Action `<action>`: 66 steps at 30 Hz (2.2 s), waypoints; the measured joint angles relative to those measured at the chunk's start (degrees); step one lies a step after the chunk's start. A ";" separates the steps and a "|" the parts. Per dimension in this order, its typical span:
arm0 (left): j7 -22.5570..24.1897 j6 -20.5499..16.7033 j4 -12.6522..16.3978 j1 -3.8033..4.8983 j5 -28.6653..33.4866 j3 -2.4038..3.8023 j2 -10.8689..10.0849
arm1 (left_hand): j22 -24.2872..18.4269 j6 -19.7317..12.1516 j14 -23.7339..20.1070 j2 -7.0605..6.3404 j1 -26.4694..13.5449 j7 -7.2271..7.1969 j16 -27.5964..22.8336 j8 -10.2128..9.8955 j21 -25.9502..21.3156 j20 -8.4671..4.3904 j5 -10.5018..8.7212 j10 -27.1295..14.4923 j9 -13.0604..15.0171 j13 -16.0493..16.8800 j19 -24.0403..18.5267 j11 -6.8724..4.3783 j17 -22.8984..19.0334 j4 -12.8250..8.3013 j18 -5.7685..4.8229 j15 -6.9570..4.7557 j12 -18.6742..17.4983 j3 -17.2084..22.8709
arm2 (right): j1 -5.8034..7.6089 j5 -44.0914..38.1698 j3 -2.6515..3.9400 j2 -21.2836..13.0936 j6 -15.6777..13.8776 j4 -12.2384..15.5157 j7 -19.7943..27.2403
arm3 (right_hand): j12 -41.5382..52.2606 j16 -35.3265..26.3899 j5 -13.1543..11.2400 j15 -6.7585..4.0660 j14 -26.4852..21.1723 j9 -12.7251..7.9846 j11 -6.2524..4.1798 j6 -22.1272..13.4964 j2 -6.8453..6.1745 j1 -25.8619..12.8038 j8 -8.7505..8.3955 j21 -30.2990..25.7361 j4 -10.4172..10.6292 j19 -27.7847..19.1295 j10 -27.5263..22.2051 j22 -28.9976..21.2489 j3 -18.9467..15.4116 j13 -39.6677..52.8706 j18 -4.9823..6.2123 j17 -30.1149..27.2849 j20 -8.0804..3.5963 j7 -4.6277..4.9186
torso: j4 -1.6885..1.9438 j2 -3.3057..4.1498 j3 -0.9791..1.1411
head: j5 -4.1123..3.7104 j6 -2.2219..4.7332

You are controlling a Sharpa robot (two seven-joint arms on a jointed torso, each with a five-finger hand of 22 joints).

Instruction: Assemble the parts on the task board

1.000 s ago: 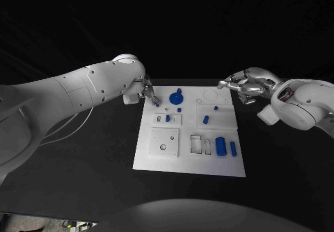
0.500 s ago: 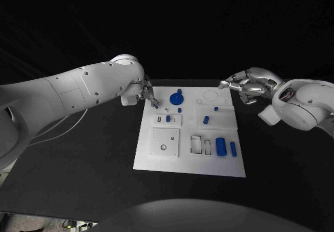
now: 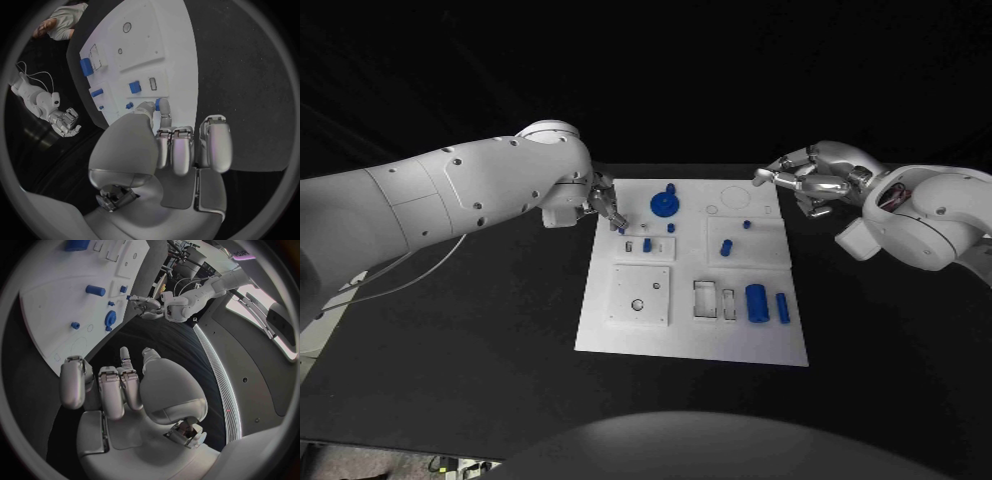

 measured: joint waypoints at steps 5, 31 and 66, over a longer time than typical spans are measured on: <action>0.01 -0.11 2.61 -0.01 -0.11 -0.10 -1.31 | 0.00 -0.10 0.00 -0.38 -0.37 0.10 0.00 -0.01 0.00 0.00 -0.01 0.00 0.05 0.00 0.00 0.01 0.00 0.00 0.00 0.00 0.00 1.11 | -0.09 0.00 0.00 -0.01 0.08 -0.01 -0.10 | 0.01 0.00 0.00 0.00 0.00 0.00 0.00 0.00 0.00 0.00 0.00 -0.23 0.00 0.00 0.00 0.00 0.00 0.01 0.00 0.00 0.00 0.00 | 0.00 -0.03 -0.01 | 0.14 0.00; 0.14 -0.62 8.30 -0.10 -0.24 -0.42 -3.85 | 0.00 -0.28 0.00 -2.34 -1.74 0.06 0.00 0.21 -0.33 0.00 -1.05 -0.03 0.28 0.00 0.00 0.03 -0.02 -0.11 0.00 0.00 0.00 5.68 | -0.74 0.00 -0.01 0.02 0.55 -0.16 -0.63 | -0.02 0.00 0.00 0.00 0.00 0.04 0.01 0.00 0.00 0.00 0.00 -0.23 0.00 0.00 -0.01 -0.02 0.00 0.00 0.00 -0.02 0.00 0.00 | -0.10 -0.04 0.05 | 0.82 0.00; 0.30 -0.72 6.73 -0.41 -0.67 -1.42 -2.80 | 0.04 -0.52 0.00 -2.98 -2.40 0.10 0.00 -0.03 -0.33 0.00 -1.53 -0.03 0.11 0.00 0.00 0.04 -0.03 -0.40 0.00 0.00 0.00 7.03 | -0.99 0.34 -0.02 -0.08 0.58 -0.18 -0.52 | 0.09 0.00 0.00 0.00 0.00 0.02 0.01 0.00 0.00 0.00 0.00 -0.23 0.00 0.00 -0.01 -0.03 0.00 0.01 0.00 -0.03 0.00 0.00 | -0.09 -0.03 -0.01 | 0.33 0.01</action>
